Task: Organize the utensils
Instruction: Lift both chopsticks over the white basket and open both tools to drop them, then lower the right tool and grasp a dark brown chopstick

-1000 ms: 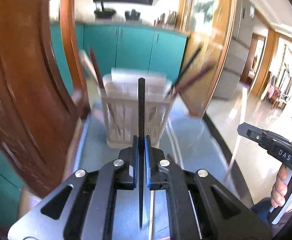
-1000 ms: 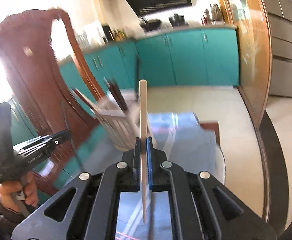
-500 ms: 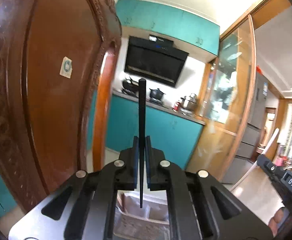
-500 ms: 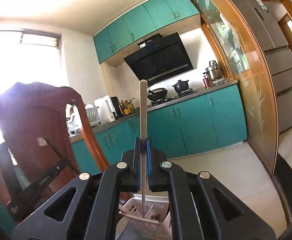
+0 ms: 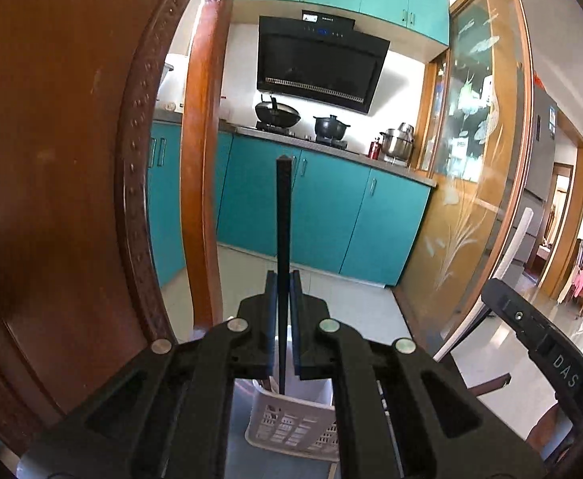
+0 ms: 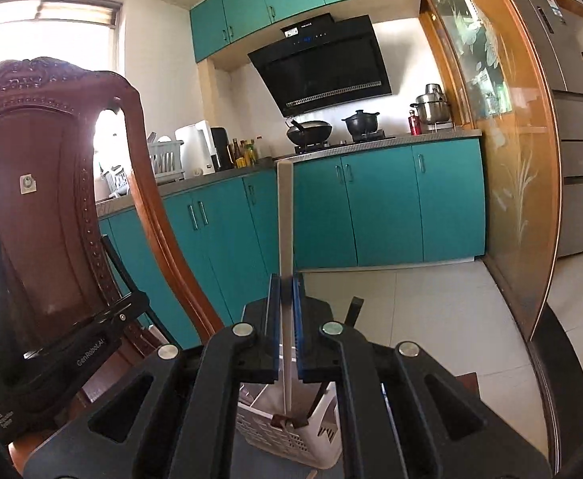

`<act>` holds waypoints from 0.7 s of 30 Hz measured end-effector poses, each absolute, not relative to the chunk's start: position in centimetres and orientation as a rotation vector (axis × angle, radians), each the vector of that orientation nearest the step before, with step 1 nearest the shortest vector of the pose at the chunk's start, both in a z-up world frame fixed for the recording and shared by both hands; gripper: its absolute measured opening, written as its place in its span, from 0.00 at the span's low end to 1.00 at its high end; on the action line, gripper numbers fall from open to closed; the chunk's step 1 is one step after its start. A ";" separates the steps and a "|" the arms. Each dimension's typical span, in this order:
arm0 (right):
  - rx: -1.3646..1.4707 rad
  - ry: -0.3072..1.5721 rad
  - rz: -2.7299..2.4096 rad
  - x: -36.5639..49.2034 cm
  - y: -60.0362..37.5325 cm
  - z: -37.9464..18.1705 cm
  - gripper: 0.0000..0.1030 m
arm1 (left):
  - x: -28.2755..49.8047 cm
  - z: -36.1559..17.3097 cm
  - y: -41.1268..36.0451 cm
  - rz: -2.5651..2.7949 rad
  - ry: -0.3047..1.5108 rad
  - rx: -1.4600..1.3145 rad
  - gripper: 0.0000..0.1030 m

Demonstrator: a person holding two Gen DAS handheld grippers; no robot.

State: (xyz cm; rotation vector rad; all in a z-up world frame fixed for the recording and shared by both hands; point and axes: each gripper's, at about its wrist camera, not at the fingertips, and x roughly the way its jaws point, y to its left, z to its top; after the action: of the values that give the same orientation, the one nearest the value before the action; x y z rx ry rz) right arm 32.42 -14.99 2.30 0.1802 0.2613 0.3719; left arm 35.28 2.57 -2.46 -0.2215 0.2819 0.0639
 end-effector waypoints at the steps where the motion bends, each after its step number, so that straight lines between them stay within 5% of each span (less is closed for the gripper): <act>1: 0.176 0.258 0.368 32.2 -15.0 2.5 0.07 | 35.4 -2.4 2.5 0.063 0.283 -0.217 0.07; 11: 0.170 0.198 0.397 27.5 -17.2 4.7 0.08 | 34.4 -2.5 2.2 0.044 0.284 -0.192 0.07; 15: 0.145 0.159 0.397 24.2 -18.7 4.5 0.30 | 32.7 -2.2 1.7 0.042 0.260 -0.154 0.13; 19: 0.142 0.210 0.417 22.6 -20.5 0.2 0.34 | 30.4 -2.1 1.2 0.034 0.202 -0.142 0.29; 21: 0.094 0.346 0.417 23.7 -20.4 -3.2 0.37 | 28.8 -2.2 1.1 0.030 0.151 -0.142 0.29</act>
State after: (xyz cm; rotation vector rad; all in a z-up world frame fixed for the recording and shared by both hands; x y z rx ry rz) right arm 23.66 -20.41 -3.23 0.0938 0.3460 0.4174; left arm 28.77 1.06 -2.20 -0.1423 0.1506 0.0297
